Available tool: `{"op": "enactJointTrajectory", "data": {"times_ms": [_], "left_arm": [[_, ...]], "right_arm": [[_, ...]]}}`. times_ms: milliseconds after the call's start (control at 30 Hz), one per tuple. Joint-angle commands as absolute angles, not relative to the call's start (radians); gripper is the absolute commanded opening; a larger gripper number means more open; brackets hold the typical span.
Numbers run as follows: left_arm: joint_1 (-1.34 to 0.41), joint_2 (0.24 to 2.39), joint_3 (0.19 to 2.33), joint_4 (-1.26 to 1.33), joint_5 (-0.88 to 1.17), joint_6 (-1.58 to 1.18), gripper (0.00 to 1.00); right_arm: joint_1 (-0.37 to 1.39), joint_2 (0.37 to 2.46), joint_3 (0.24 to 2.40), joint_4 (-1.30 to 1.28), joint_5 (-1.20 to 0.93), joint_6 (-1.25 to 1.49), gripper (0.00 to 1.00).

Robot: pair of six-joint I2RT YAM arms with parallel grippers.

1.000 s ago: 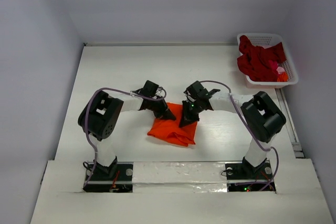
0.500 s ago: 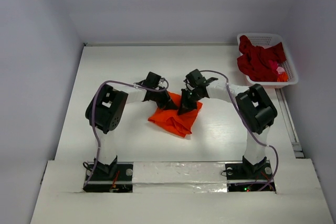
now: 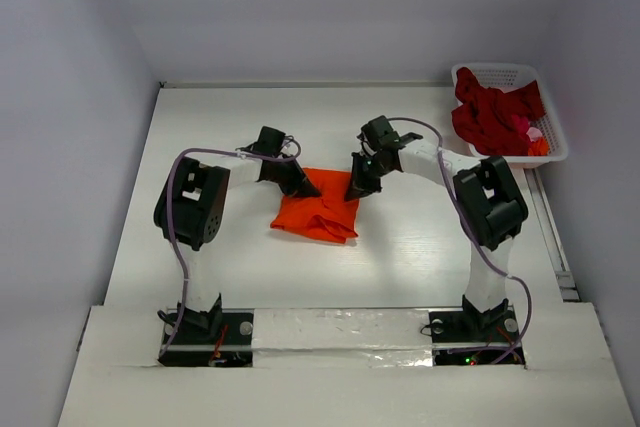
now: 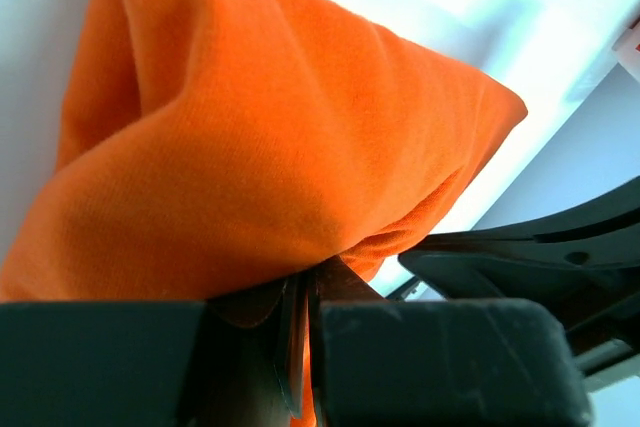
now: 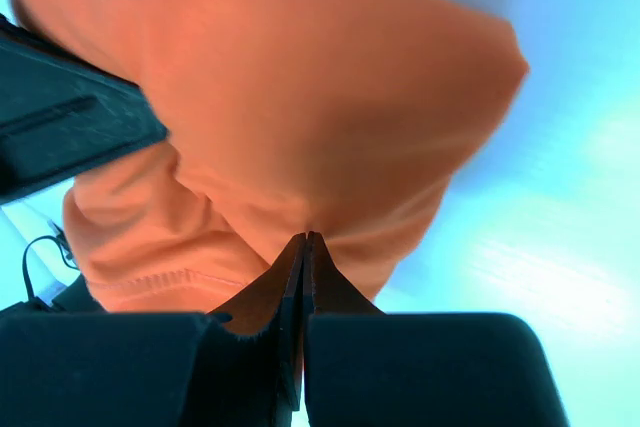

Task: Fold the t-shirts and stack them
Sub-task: Smooth out wrinkles on the folded tshirt

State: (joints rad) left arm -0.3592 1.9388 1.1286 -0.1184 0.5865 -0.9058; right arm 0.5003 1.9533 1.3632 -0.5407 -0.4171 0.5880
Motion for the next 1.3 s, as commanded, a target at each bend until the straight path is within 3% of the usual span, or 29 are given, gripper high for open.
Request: {"op": "enactJointTrajectory", "data": {"times_ms": [0, 333, 767, 933, 1267], "left_arm": [[-0.356, 1.947, 1.155, -0.172, 0.508, -0.865, 0.00], [-0.347, 1.944, 1.166, -0.178, 0.500, -0.874, 0.00], [-0.347, 1.941, 1.169, -0.183, 0.494, -0.873, 0.00], [-0.347, 1.945, 1.172, -0.183, 0.492, -0.876, 0.00], [-0.347, 1.939, 1.195, -0.196, 0.495, -0.879, 0.00]], "right_arm": [[0.495, 1.983, 1.430, -0.566, -0.397, 0.557, 0.00], [0.495, 1.973, 1.436, -0.563, -0.423, 0.563, 0.00], [0.575, 1.810, 1.456, -0.632, -0.322, 0.541, 0.00], [0.635, 1.853, 1.496, -0.666, -0.325, 0.509, 0.00], [0.644, 1.916, 1.341, -0.531, -0.357, 0.543, 0.00]]}}
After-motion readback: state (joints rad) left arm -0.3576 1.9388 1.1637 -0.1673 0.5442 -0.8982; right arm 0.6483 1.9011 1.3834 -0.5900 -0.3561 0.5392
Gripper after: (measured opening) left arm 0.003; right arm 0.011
